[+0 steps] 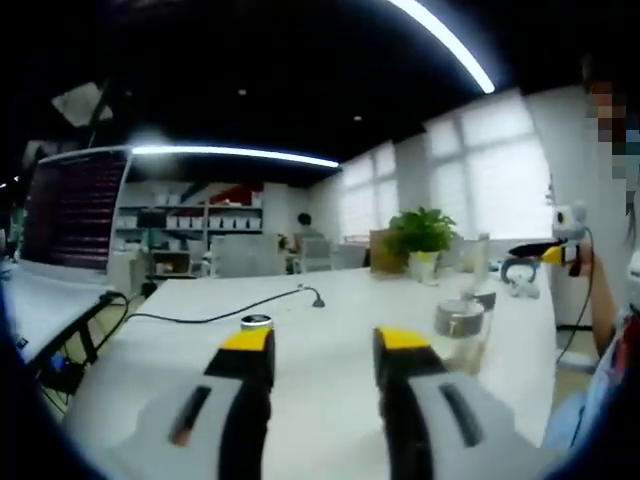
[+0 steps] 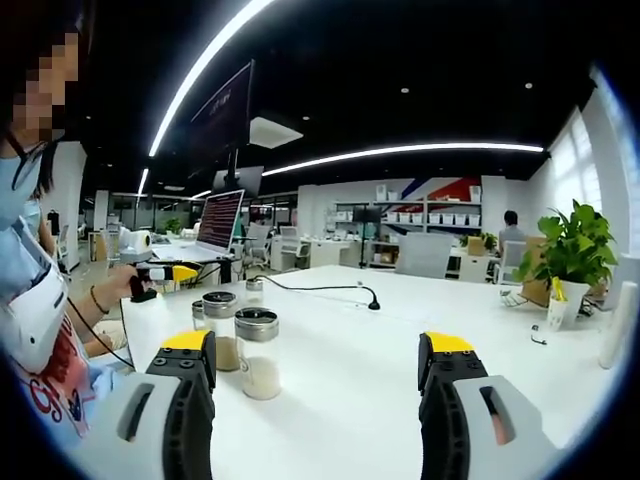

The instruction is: Rotate the seasoning bottle until the label or dispensing opening points toward the visible target arrow and the bottle remains upright within the marked orientation range

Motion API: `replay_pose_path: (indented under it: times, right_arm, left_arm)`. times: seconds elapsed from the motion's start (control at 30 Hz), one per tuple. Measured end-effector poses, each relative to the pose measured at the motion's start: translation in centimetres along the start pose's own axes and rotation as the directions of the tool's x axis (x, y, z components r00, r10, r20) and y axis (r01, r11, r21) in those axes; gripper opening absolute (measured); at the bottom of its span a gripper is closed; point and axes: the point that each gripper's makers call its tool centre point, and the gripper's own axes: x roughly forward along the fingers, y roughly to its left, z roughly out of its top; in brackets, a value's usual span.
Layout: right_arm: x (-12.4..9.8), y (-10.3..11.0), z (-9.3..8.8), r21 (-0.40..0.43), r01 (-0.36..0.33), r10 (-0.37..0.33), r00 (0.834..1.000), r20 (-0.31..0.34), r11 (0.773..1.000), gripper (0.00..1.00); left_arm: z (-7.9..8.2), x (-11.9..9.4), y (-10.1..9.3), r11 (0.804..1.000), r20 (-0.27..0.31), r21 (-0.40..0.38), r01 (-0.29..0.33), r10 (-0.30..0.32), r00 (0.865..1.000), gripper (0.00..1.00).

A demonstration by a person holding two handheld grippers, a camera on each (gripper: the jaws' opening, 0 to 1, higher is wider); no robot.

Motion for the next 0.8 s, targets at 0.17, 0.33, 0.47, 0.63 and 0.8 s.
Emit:
replay_pose_path:
  times: [0.17,0.33,0.47,0.63,0.8]
  right_arm:
    - [0.2,-0.2,-0.3,0.013,-0.006,0.006,1.0,-0.004,1.0,0.85]
    - [0.3,-0.2,-0.4,0.015,-0.009,0.009,1.0,-0.01,1.0,0.85]
    - [0.4,0.0,-0.5,0.014,-0.019,0.019,1.0,-0.014,1.0,0.85]
    - [0.4,0.1,-0.5,0.012,-0.021,0.021,1.0,-0.014,1.0,0.85]
    - [0.6,-0.2,-0.6,0.011,-0.013,0.014,1.0,-0.017,1.0,0.85]
  left_arm:
    - [-0.2,1.2,1.0,1.0,-0.004,-0.007,-0.02,0.02,1.0,0.42]
    - [-0.7,2.2,1.4,1.0,-0.028,-0.007,-0.029,0.029,0.999,0.42]
    - [-0.8,3.1,1.9,0.999,-0.022,0.002,-0.051,0.051,0.998,0.42]
    - [-2.0,4.7,2.7,0.997,-0.045,0.0,-0.071,0.071,0.996,0.42]
    - [-2.8,5.5,3.0,0.996,-0.056,-0.005,-0.085,0.084,0.995,0.42]
